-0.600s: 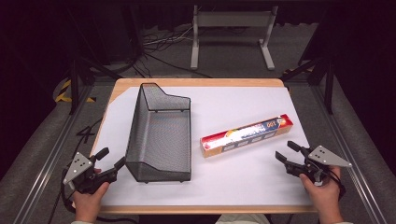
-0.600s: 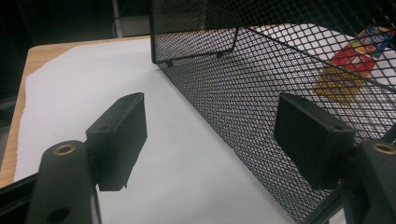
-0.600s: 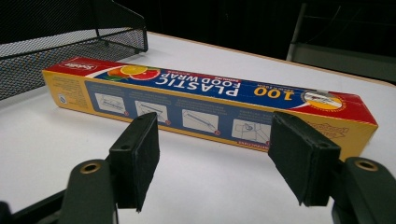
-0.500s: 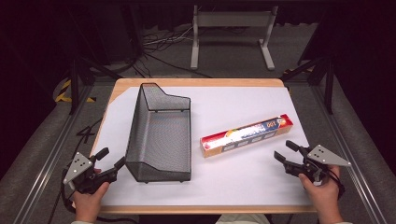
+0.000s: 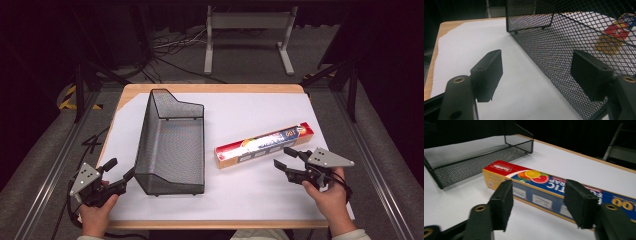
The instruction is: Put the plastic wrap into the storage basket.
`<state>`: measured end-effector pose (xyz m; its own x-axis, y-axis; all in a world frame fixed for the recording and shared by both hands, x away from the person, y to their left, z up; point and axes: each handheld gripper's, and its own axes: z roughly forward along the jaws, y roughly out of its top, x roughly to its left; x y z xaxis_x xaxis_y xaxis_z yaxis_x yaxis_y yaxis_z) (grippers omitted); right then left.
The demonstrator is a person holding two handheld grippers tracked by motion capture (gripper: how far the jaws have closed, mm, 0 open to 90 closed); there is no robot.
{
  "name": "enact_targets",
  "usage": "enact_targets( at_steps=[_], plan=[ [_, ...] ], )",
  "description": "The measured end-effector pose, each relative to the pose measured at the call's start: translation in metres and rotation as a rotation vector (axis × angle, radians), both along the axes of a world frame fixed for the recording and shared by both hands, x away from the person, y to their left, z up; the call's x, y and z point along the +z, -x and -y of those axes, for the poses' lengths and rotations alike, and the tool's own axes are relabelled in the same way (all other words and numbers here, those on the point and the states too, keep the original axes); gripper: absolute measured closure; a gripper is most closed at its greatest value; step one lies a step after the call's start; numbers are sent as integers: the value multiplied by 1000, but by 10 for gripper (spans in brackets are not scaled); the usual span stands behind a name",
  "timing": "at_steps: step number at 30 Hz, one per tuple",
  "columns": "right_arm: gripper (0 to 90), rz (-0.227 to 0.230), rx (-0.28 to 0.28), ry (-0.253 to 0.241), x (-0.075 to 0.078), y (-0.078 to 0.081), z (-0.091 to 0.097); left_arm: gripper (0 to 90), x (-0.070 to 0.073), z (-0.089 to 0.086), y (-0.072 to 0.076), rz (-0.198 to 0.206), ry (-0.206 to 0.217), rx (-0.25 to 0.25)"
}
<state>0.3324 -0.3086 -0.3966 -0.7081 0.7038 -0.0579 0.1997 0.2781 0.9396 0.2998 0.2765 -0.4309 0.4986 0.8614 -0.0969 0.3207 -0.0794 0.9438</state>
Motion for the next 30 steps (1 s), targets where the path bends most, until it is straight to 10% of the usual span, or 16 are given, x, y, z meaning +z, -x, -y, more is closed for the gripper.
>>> enact_targets(
  at_steps=[13, 30],
  plan=[
    [890, -77, 154, 58, 18, -11, -51, 272, 0, 0, -1, 4, -6, -1],
    [900, -137, 244, 130, 19, -28, -95, 274, 0, 0, -1, 3, -15, 6]
  ],
)
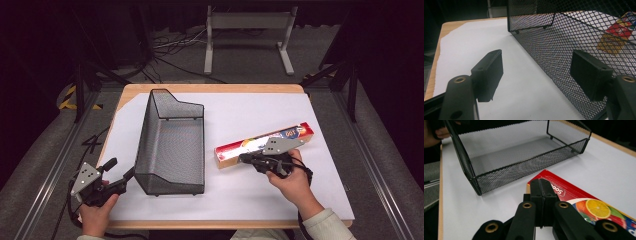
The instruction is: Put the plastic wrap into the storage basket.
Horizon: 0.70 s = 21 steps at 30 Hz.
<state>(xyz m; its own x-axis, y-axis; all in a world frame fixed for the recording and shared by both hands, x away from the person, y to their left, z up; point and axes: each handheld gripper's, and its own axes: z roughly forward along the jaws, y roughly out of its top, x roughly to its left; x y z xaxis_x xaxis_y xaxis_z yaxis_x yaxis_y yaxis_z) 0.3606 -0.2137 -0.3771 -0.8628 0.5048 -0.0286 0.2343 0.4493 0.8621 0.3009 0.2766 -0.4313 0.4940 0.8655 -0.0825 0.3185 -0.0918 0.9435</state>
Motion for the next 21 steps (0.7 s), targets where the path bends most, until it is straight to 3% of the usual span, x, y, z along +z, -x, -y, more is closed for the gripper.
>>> enact_targets(
  at_steps=[10, 21],
  plan=[
    [900, -85, 37, 132, -28, -16, -29, 275, -1, -1, 0, 0, 1, 6],
    [900, -136, 16, 243, -45, -32, -37, 275, -1, 0, 0, -5, -1, 6]
  ],
)
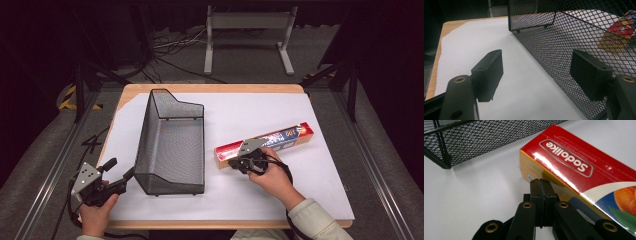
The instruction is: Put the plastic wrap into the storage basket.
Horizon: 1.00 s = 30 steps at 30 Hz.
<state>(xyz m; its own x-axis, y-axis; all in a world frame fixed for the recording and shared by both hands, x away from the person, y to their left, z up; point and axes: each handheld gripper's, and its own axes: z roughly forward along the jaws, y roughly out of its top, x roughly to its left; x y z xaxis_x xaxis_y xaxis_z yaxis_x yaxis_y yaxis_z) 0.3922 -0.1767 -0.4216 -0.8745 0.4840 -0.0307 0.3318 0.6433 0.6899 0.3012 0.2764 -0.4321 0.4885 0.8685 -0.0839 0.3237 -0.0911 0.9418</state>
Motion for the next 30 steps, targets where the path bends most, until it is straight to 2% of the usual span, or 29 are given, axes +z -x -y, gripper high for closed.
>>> enact_targets(
  at_steps=[3, 4, 7, 13, 18, 26, 30],
  plan=[
    [900, -9, 2, 19, -1, -2, -2, 276, 0, 0, 0, 0, -2, 1],
    [900, -4, -1, 37, 0, -5, -4, 276, 0, 0, 0, 0, -1, 1],
    [900, 3, -14, 48, 0, -8, -6, 275, 0, 0, 0, 0, -3, 2],
    [900, 12, -85, 75, 2, -28, -10, 276, 0, 0, 0, 1, -4, 1],
    [900, 0, -133, 73, 3, -42, -12, 276, 0, -1, -1, 1, -8, 0],
    [900, 13, -183, 98, 1, -63, -15, 276, 0, -1, -1, 3, -4, 2],
    [900, 12, -225, 99, 0, -70, -15, 277, -1, -1, -1, 2, -5, 3]
  ],
)
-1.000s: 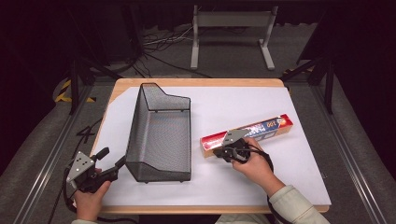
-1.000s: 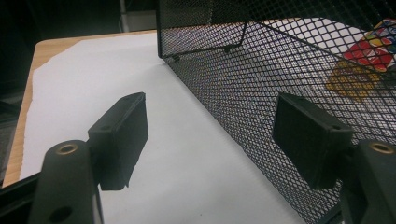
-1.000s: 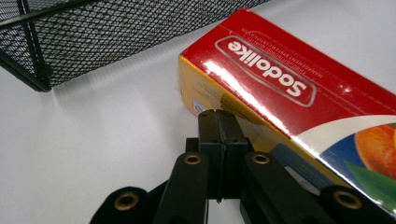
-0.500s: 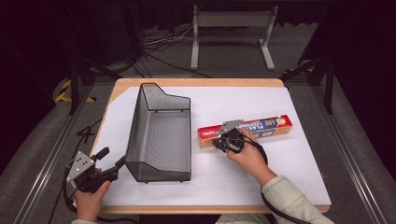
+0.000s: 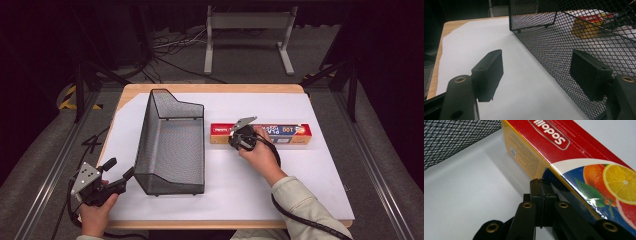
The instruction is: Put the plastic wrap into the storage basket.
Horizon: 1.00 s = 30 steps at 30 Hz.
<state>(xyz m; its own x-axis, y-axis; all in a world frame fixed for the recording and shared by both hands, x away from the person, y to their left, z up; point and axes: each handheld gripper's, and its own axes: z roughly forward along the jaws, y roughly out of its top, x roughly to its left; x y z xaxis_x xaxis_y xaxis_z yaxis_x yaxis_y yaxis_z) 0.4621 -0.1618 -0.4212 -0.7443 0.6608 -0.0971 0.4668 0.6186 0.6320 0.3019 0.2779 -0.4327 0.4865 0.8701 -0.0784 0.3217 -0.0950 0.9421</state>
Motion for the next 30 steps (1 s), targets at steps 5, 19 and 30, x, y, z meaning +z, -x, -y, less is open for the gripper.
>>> enact_targets(
  at_steps=[5, 19, 30],
  plan=[
    [900, -3, 11, 1, 2, 2, 0, 279, 0, 0, 0, -2, 5, 5],
    [900, -29, -19, -61, 42, 7, 47, 279, -1, 1, -2, -7, 0, 3],
    [900, 10, -157, -47, 65, -13, 102, 279, -2, 1, -5, -14, 0, 2]
  ],
)
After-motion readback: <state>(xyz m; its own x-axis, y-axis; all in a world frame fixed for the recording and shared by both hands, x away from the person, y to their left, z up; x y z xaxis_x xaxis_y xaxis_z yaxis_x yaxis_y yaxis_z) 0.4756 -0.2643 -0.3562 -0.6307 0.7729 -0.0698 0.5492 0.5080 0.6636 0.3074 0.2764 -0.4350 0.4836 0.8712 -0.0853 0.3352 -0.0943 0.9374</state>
